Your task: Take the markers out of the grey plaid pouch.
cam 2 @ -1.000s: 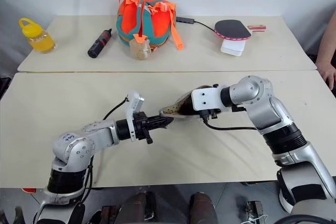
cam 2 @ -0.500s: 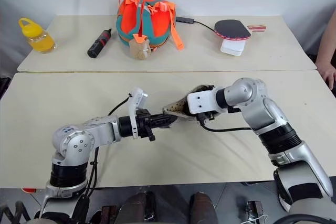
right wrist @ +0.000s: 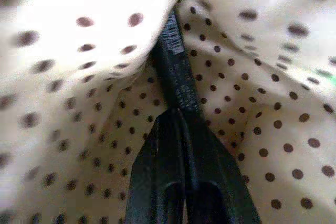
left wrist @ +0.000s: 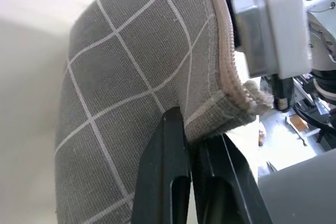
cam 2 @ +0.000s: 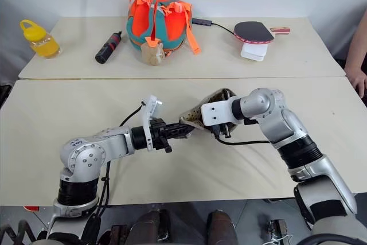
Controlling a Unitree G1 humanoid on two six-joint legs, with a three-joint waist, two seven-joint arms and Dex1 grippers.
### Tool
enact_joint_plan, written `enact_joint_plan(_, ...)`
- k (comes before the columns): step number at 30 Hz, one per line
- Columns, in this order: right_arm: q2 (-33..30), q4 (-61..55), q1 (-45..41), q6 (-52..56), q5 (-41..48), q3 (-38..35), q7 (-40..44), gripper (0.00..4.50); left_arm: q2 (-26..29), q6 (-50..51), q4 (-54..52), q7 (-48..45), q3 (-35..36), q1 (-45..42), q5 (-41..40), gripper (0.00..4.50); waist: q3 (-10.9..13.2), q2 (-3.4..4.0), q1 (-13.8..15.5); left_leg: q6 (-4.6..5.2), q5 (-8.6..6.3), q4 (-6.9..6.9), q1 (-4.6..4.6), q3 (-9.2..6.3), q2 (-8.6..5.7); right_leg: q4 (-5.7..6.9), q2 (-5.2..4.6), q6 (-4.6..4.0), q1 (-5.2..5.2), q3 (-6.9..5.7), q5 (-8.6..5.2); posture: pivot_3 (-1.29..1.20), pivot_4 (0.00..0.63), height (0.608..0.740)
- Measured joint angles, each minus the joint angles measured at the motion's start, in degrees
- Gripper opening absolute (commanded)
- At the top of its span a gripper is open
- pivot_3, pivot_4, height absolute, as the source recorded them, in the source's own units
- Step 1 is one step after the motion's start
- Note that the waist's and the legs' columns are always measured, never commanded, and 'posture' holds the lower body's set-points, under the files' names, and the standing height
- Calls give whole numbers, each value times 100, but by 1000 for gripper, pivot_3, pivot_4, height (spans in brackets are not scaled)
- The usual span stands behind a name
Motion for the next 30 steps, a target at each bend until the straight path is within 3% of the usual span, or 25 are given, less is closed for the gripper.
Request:
enact_joint_plan(12,-654,-352,-152,123,299,-366,433,37,11,-306,214,47,-9,25,250,0,0,0,-1,0,0,-1,0,1,0,-3,0,0,0,-1,0,0,150,740)
enact_joint_plan(18,-670,-275,-166,-4,331,-368,424,37,-4,-368,230,47,19,24,256,0,0,0,1,0,0,-1,0,1,0,-3,0,0,0,0,0,0,150,740)
enact_joint_plan(22,-553,-278,-166,113,453,-365,479,37,-277,-11,303,112,355,-32,-216,0,0,-1,1,0,0,1,0,-1,0,-1,0,0,0,-1,0,0,150,740)
enact_joint_plan(27,-563,-71,-206,55,493,-363,574,37,-7,238,254,29,172,-95,-273,0,1,-1,-2,0,0,-1,1,0,0,-2,0,0,0,-1,0,0,150,740)
enact_joint_plan(30,-441,-10,-163,14,465,-297,571,659,-114,245,254,68,161,-61,-274,0,0,-1,-5,0,0,0,1,0,0,-2,0,0,1,-1,0,0,150,740)
